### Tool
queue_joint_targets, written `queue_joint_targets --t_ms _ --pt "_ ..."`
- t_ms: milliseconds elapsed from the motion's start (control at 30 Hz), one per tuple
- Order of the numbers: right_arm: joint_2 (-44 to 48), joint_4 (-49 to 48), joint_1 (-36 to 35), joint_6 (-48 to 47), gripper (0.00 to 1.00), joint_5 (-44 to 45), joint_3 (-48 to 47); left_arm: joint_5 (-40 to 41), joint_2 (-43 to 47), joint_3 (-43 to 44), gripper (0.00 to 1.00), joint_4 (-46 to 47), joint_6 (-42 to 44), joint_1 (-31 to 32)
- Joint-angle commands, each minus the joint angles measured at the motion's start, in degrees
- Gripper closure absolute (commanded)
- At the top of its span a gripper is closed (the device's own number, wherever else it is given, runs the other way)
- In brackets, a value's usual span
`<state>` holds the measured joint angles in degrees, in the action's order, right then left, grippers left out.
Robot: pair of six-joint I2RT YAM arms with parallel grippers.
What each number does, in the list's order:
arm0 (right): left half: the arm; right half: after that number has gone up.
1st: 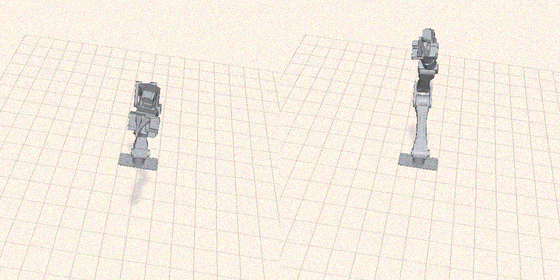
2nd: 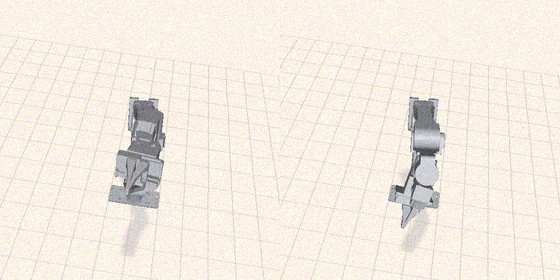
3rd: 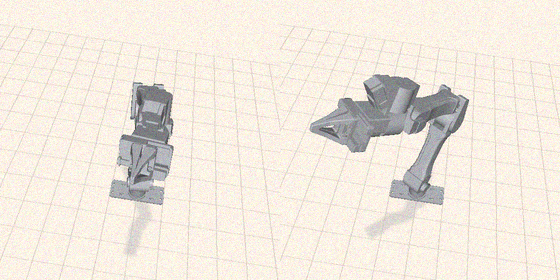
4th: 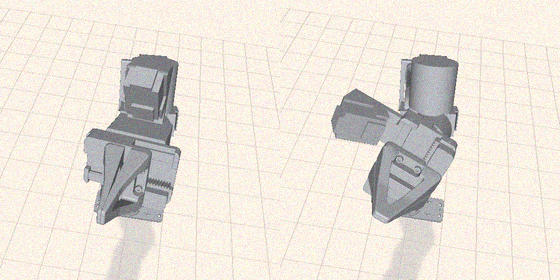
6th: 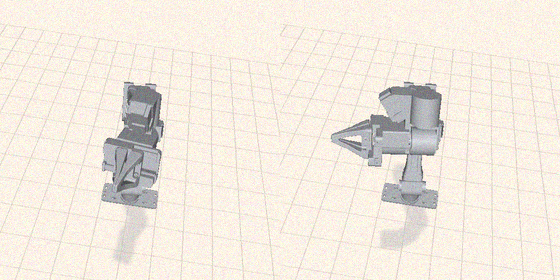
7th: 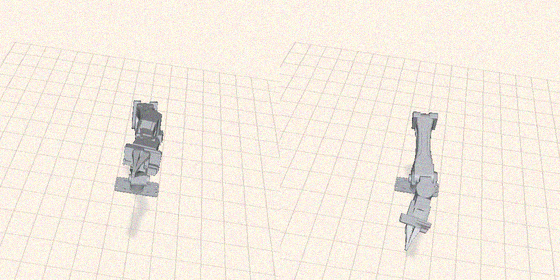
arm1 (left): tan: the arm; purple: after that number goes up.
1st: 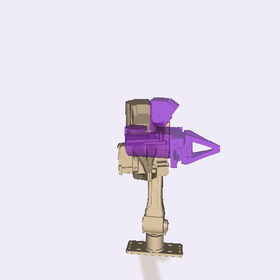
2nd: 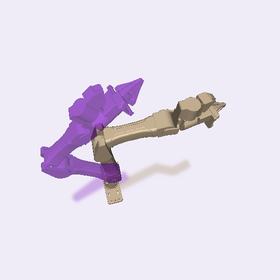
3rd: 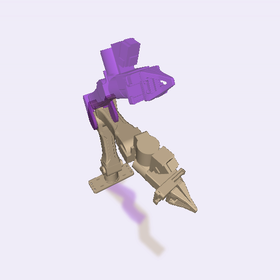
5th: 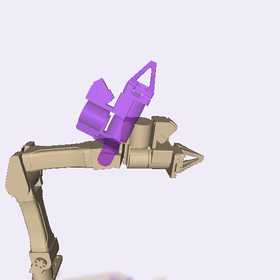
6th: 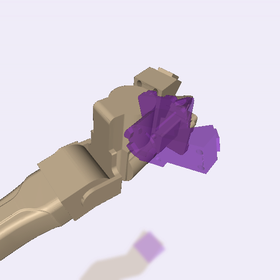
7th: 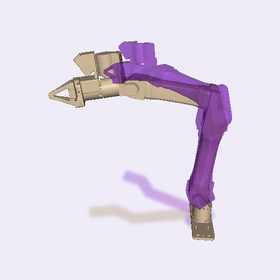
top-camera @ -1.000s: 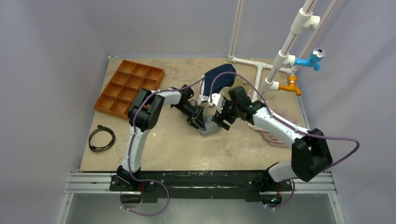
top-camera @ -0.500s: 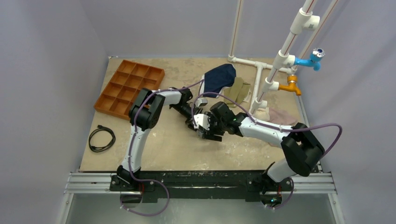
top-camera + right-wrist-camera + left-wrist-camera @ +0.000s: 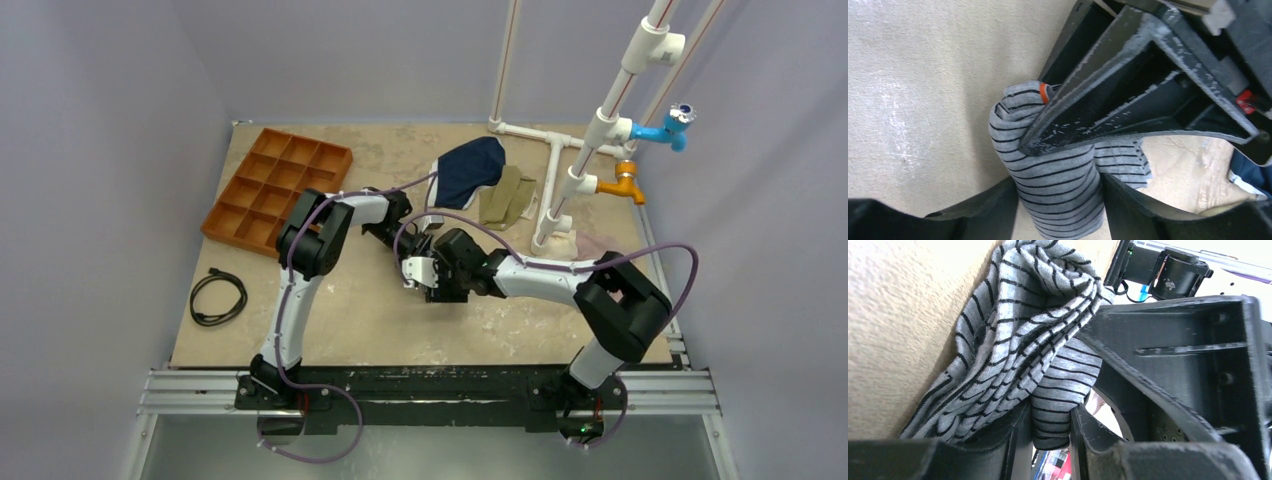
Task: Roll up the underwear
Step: Roll the underwear to the center of the board.
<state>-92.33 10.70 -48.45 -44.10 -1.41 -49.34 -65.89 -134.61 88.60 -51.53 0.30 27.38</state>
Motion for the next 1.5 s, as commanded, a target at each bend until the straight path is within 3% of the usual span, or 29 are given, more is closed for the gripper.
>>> queue_joint_targets --t_ms 0,233,433,600,733,967,1233,1467 --pt "-2.00 -1.40 -0.42 -0.73 0.46 0.44 -0.56 7.70 -3.11 -0.85 1.00 -1.12 3.52 -0.31" --pt "-4.52 6.54 -0.60 1.29 1.00 -5.80 -3.27 6.95 -3.12 -0.24 0.96 -2.17 4.21 -0.31" --pt "-6.42 15.43 -0.73 2.49 1.00 -11.20 -5.63 8.27 -0.95 0.48 0.80 -3.34 5.47 -0.49" --pt "-6.71 20.18 -0.95 3.92 1.00 -14.32 -6.44 10.06 1.05 1.37 0.61 -4.81 5.41 -1.45" --pt "-7.06 22.35 -1.11 4.68 1.00 -16.03 -6.34 10.37 2.15 2.29 0.53 -6.64 6.53 -2.67" --pt "-7.59 22.57 -1.53 5.81 1.00 -16.90 -5.51 10.61 2.88 3.85 0.45 -8.09 7.62 -5.08" --pt "-8.87 22.65 -1.87 6.56 1.00 -17.35 -5.30 10.65 3.20 7.59 0.43 -10.75 8.50 -8.73" --pt "-11.88 25.25 -2.09 6.41 1.00 -19.07 -8.23 13.55 8.95 8.25 0.43 -12.93 10.33 -14.37"
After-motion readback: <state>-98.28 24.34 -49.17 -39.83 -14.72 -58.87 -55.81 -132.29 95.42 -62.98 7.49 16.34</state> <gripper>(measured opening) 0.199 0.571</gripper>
